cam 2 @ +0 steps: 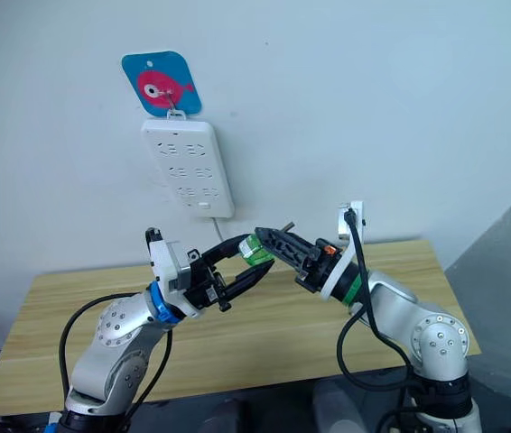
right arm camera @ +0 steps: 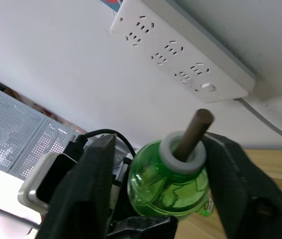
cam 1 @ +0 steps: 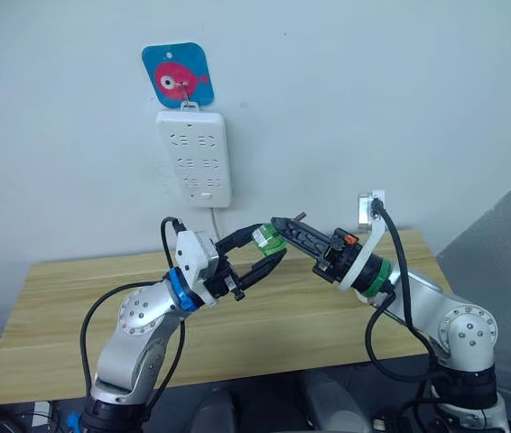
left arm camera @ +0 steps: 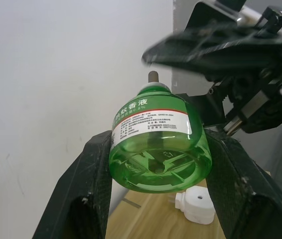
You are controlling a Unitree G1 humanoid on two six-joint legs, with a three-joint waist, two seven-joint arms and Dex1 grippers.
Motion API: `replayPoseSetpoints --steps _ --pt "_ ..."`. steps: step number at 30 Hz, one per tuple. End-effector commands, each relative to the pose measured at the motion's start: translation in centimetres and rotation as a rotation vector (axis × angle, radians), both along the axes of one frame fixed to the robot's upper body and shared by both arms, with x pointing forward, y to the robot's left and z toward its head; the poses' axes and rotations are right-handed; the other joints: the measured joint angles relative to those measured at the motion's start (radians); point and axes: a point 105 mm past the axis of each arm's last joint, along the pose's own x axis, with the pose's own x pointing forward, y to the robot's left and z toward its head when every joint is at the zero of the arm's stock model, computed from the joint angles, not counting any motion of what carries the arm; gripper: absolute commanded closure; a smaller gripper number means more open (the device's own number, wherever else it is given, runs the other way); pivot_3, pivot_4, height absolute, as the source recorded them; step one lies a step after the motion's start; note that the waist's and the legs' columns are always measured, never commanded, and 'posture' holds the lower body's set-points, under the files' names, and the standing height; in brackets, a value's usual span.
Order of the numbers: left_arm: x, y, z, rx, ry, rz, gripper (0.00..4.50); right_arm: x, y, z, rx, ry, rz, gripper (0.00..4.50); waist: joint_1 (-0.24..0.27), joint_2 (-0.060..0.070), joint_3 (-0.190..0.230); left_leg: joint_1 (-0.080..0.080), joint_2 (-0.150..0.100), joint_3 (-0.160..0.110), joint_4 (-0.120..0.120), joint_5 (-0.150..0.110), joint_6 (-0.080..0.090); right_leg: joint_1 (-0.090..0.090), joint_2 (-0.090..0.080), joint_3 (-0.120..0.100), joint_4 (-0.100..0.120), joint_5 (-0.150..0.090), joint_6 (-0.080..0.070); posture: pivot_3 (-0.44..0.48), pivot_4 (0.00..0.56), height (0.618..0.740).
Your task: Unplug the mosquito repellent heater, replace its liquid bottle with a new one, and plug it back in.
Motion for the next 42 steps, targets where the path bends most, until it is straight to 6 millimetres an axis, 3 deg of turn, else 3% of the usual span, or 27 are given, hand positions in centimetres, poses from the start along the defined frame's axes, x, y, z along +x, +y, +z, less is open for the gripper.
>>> replayPoseSetpoints --steps 1,2,9,16,20,23,27,30,35,42 --pt "-0.5 -0.5 0.9 -0.021 -0.043 -0.003 2.25 -0.7 0.8 1.2 0.042 -0.036 0.048 3.42 0.0 0.0 0.0 0.0 0.0 0.0 0.0 0.0 0.0 0.0 0.0 0.0 0.0 0.0 0.0 -0.148 0.121 0.74" --pt "-0.6 -0.8 0.9 -0.021 -0.045 -0.003 2.25 -0.7 0.9 1.3 0.046 -0.036 0.049 3.67 0.0 0.0 0.0 0.0 0.0 0.0 0.0 0.0 0.0 0.0 0.0 0.0 0.0 0.0 0.0 -0.145 0.12 0.74" --pt "-0.9 -1.2 1.0 -0.017 -0.044 -0.017 2.25 -0.6 1.1 1.5 0.056 -0.038 0.055 3.67 0.001 0.0 -0.001 0.001 0.0 0.0 0.0 0.0 0.0 0.0 0.0 0.0 0.004 0.0 0.0 -0.141 0.117 0.74" --pt "-0.4 -0.3 0.3 0.01 0.031 -0.01 0.05 -0.2 0.4 1.3 0.029 -0.043 0.026 3.67 0.001 0.0 -0.002 0.003 0.0 0.0 0.001 0.0 0.0 0.0 0.001 0.001 0.006 0.0 0.0 -0.137 0.118 0.74" --pt "-1.1 0.7 -0.3 0.104 0.083 -0.079 0.0 0.9 -1.5 0.8 -0.069 -0.084 -0.065 3.67 0.002 0.0 -0.002 0.003 0.0 0.0 0.001 0.0 0.0 0.0 0.001 0.001 0.007 0.0 0.0 -0.134 0.121 0.74" --pt "-0.6 1.8 0.2 0.158 0.047 -0.056 0.0 2.3 -3.3 -0.7 -0.23 -0.147 -0.167 3.67 0.007 0.0 -0.002 0.003 0.0 0.0 0.001 0.0 0.0 0.0 0.001 0.001 0.007 -0.001 0.001 -0.123 0.126 0.74" --pt "-0.5 2.8 0.2 0.242 0.034 -0.041 0.0 5.3 -5.9 -4.9 -0.585 -0.258 -0.35 3.67 0.019 0.0 -0.002 0.005 0.0 0.002 0.0 0.0 0.0 0.0 0.001 0.002 0.006 -0.003 0.004 -0.122 0.13 0.74" --pt "-0.9 3.0 0.3 0.281 0.034 -0.038 0.0 6.7 -7.0 -7.9 -0.752 -0.318 -0.416 3.67 0.021 -0.001 -0.002 0.005 0.0 0.003 0.0 0.0 0.0 0.0 0.001 0.003 0.006 -0.003 0.004 -0.119 0.136 0.74" --pt "-3.2 2.1 0.3 0.362 0.018 -0.153 0.0 7.9 -7.1 -11.7 -0.913 -0.397 -0.427 3.67 0.025 -0.001 -0.001 0.005 0.0 0.003 -0.001 0.0 0.0 0.0 0.0 0.004 0.006 -0.003 0.004 -0.094 0.14 0.74" --pt "-3.3 2.5 -0.6 0.433 0.075 -0.15 0.0 9.3 -6.9 -14.7 -1.007 -0.456 -0.444 3.67 0.026 -0.001 -0.001 0.007 0.0 0.003 0.0 0.0 0.0 0.001 0.0 0.004 0.009 -0.001 -0.001 -0.073 0.133 0.74"
